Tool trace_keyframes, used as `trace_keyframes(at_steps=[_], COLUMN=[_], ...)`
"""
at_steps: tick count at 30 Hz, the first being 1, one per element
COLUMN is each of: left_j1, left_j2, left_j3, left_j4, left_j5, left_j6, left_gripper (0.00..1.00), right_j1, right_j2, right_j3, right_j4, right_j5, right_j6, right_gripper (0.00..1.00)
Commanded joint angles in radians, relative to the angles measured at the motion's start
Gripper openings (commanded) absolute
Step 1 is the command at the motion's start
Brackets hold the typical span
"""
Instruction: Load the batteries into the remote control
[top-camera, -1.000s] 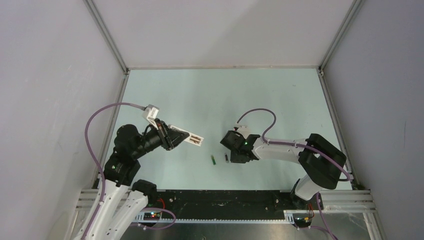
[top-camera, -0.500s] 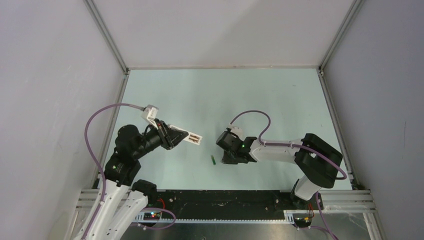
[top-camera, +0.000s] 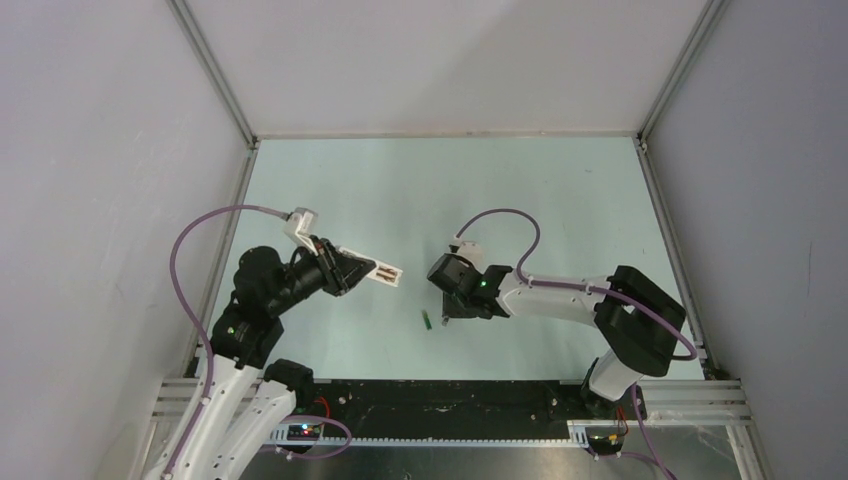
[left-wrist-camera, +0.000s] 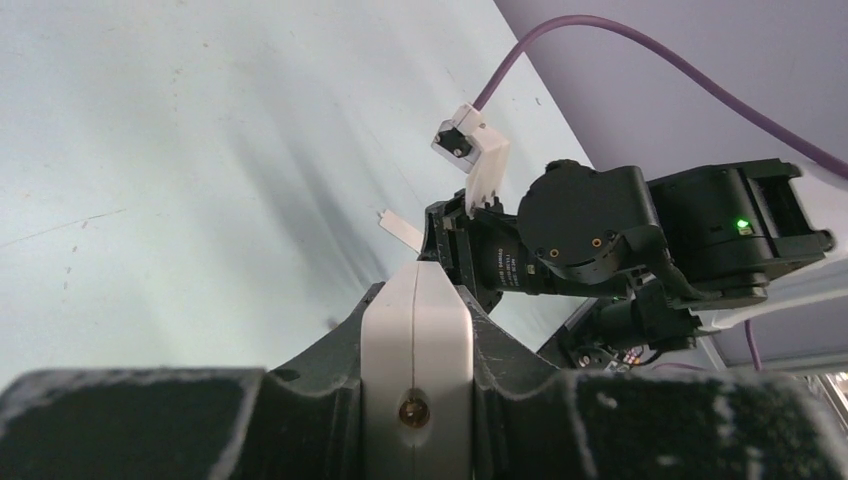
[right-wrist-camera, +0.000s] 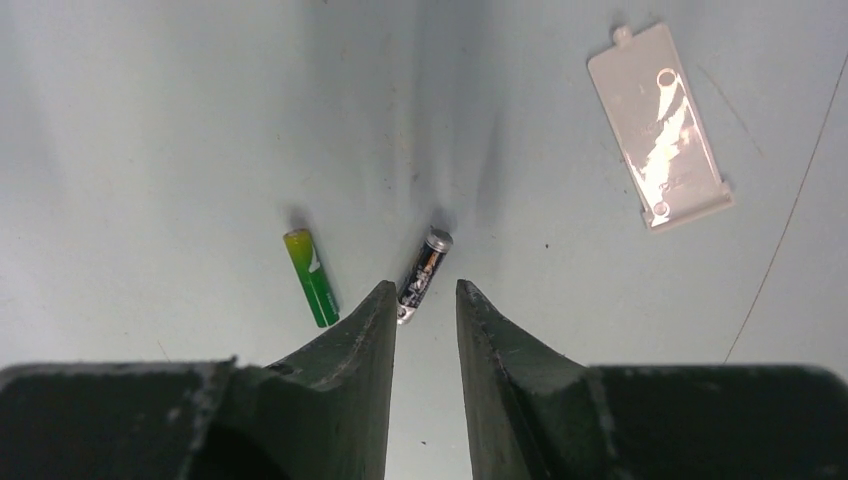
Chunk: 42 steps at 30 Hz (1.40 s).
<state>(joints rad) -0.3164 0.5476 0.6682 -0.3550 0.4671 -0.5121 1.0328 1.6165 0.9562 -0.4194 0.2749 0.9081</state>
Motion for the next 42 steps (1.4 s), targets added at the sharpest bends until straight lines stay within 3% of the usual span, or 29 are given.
trace_keyframes(at_steps=[1, 11, 27, 42], left_j1=[0.006, 0.010, 0.010, 0.011], left_j2=[-0.018, -0.033, -0.039, -0.057], left_j3=[0.046, 0.050, 0.044, 0.053], left_j4=[0.012, -0.011, -0.013, -0.020], left_j5=[-0.063, -0.073, -0.054, -0.055], left_j6=[0.025, 0.011, -0.004, -0.005], left_gripper=[0.00, 0.00, 0.00, 0.00], right_j1=[-0.012, -0.017, -0.006, 0.003], right_j2=[0.041, 0.124, 0.125, 0.090], right_j3=[0.067, 0.132, 0.132, 0.153], right_j4=[-0.020, -0.078, -0.152, -0.064], right_j5=[0.067, 0.162, 0.177, 0.170], right_j6=[-0.045, -0.064, -0.069, -0.097], right_gripper=[0.33, 0.43, 0.43, 0.43])
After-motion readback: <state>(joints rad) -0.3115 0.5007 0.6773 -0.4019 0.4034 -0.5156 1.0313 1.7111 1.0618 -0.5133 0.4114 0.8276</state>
